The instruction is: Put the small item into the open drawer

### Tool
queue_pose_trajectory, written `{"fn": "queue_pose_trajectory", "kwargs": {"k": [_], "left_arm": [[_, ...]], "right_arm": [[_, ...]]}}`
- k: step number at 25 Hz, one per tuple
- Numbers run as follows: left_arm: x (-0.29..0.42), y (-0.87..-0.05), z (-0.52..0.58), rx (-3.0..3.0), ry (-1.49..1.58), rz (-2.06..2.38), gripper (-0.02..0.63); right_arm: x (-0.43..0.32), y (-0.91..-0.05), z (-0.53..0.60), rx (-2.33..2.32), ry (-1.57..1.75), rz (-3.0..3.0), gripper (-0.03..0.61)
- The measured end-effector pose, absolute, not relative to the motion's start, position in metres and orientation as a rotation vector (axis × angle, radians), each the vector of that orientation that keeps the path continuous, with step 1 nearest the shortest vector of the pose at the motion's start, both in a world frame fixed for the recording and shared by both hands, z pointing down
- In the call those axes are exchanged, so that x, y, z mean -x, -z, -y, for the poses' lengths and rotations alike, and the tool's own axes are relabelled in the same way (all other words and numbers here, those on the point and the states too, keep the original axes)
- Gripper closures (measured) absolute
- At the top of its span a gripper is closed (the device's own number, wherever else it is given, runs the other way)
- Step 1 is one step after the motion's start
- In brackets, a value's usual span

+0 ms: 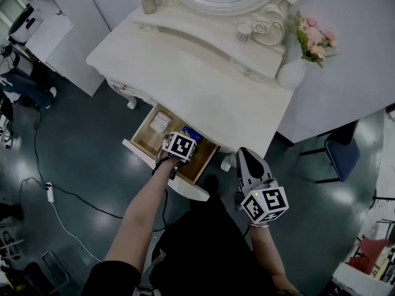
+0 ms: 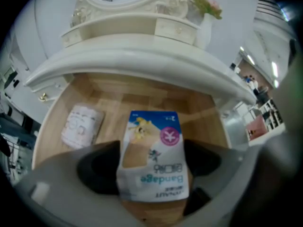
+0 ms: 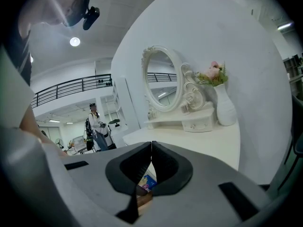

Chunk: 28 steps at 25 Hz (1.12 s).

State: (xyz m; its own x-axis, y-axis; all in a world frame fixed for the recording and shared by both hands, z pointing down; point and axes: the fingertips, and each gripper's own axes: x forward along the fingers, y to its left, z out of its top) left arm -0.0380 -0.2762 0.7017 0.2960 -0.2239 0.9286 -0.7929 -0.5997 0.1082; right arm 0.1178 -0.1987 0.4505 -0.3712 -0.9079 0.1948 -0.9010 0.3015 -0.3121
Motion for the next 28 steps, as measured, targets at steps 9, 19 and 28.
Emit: {"fn": "queue_pose_trajectory", "kwargs": {"k": [9,19,28], "left_arm": [[0.033,-0.721,0.276,-1.982,-1.341,0.844,0.184],[0.031,-0.734,0.268,-1.950,-1.403,0.812,0.183],[0.030,-0.717,0.275,-1.997,-1.338,0.852,0.172]], "right_arm": [[-0.117,-0.455,0.201,1.751,0.601,-2.526,0.574],[-0.121,-0.456,0.203,1.763,0.606,-2.526,0.574],[-0.117,-0.455,0.206,1.737,0.609,-2.540,0.574]]}}
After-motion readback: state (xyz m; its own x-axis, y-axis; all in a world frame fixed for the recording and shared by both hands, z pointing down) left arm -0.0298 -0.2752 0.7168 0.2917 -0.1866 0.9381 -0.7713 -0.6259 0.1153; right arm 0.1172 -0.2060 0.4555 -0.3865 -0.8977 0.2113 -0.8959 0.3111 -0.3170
